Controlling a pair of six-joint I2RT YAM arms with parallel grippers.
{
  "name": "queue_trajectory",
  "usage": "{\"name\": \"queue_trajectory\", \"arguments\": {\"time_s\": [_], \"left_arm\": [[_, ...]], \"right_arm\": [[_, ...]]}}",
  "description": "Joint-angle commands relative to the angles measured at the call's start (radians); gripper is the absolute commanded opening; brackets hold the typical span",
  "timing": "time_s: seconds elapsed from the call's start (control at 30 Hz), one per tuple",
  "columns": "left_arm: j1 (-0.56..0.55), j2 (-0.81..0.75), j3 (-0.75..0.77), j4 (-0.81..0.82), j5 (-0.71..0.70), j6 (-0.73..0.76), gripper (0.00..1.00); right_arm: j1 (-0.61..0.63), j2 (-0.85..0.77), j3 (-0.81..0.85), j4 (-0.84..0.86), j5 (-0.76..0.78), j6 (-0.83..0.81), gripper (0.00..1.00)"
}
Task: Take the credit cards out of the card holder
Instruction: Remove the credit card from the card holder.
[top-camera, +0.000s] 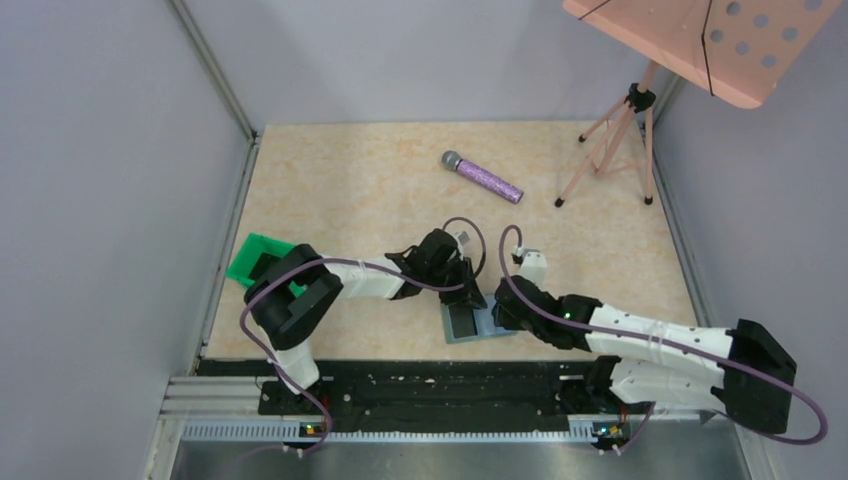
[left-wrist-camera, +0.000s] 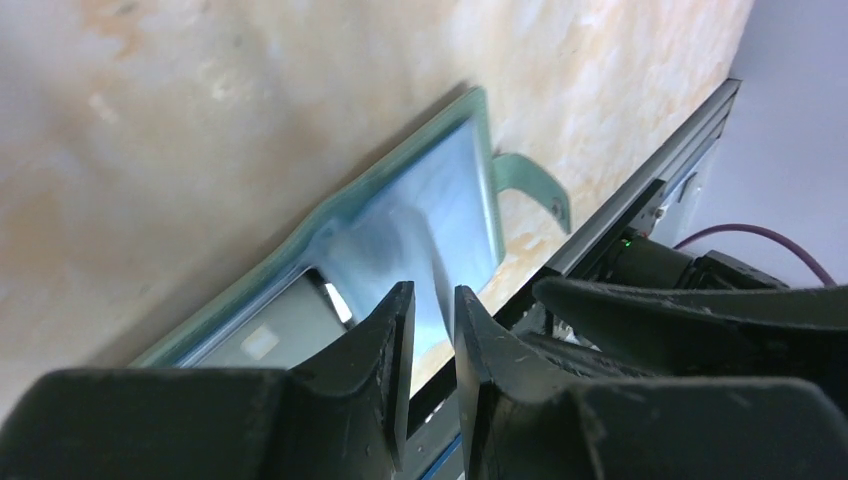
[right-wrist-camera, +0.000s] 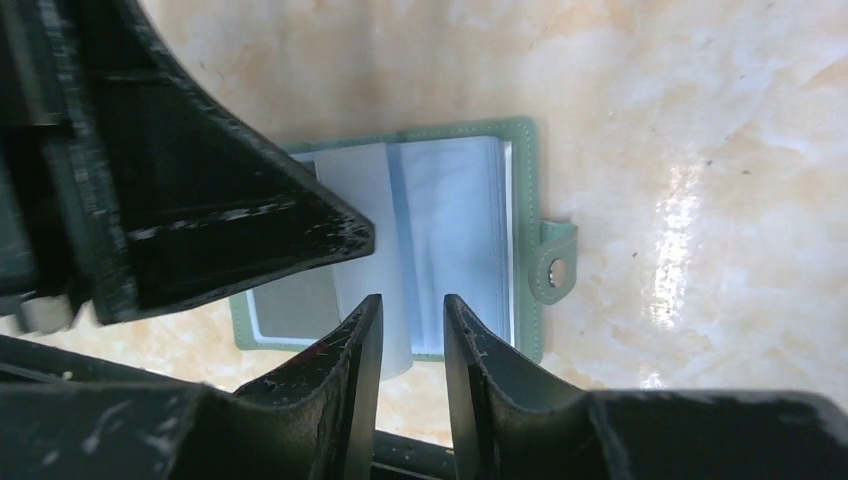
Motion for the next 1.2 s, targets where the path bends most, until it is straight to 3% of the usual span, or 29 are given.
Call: {"name": "queue_trajectory", "arguments": {"time_s": [0.0,0.17,0.5,0.8,0.97,1.17], "left_arm": [[-0.007,0.032,0.087,0.091,0.052,0.001,0.26],[-0.006,0.081,0.156,0.055,0.045,0.027,0.26],[0.014,0.107,0.188,0.012,0.02,0.056,0.25],[0.151,-0.118,0.085,-0.118,-0.053,0.094,0.25],[0.18,-0.232,0.005,-0.206,-0.072,0.103,0.25],[0.179,-0.327,-0.146,-0.167,-0.059,0.049,0.24]], "right_arm": [[-0.01,-0.113,0.046,-0.082,0.092,-0.005,0.3],[-0.009,-0.194,0.057,-0.092,0.086,-0.048,0.33],[-0.009,-0.189,-0.004,0.096,-0.072,-0.081,0.33],[-0.019,-0.076,-0.036,0.262,-0.212,-0.08,0.33],[-0.11,-0.03,-0.07,0.35,-0.341,-0.091,0.33],[-0.205,0.037,-0.072,0.423,-0.49,-0.131,0.33]]}}
